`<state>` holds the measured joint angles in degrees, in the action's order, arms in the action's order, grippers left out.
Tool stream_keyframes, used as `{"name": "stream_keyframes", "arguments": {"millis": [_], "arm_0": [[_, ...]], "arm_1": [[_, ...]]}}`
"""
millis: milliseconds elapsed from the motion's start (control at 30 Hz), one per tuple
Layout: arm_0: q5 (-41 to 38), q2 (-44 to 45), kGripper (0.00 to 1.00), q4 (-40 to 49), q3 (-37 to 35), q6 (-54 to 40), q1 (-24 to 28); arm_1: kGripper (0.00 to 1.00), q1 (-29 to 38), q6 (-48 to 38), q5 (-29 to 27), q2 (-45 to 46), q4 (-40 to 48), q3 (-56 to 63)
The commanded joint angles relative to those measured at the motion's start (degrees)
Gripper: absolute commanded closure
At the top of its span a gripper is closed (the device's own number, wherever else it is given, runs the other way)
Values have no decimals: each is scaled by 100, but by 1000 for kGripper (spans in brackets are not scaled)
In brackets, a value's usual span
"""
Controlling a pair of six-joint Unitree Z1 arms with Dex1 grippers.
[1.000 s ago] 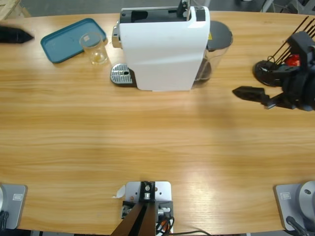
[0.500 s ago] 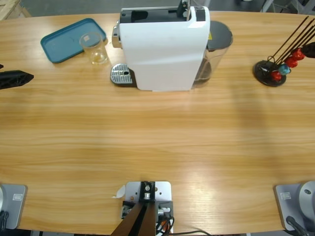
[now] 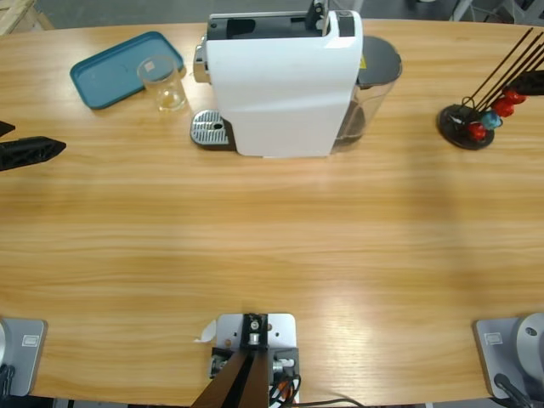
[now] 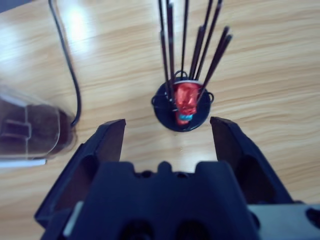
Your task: Pour coffee
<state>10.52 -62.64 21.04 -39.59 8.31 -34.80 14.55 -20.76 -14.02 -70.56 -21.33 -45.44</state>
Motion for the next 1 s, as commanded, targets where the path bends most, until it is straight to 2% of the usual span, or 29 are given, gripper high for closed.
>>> {"name": "stream_keyframes", "arguments": {"millis": [33, 133, 1000], "arm_0": [[-41, 165, 55, -137, 277, -5, -35], [-41, 147, 55, -165, 284, -5, -35], [-41, 172, 55, -258, 356, -14, -35]], "arm_1": [[248, -293, 11, 132, -538, 368, 167], [294, -295, 21, 248, -687, 419, 176], [294, -576, 123, 138, -1089, 454, 95]]}}
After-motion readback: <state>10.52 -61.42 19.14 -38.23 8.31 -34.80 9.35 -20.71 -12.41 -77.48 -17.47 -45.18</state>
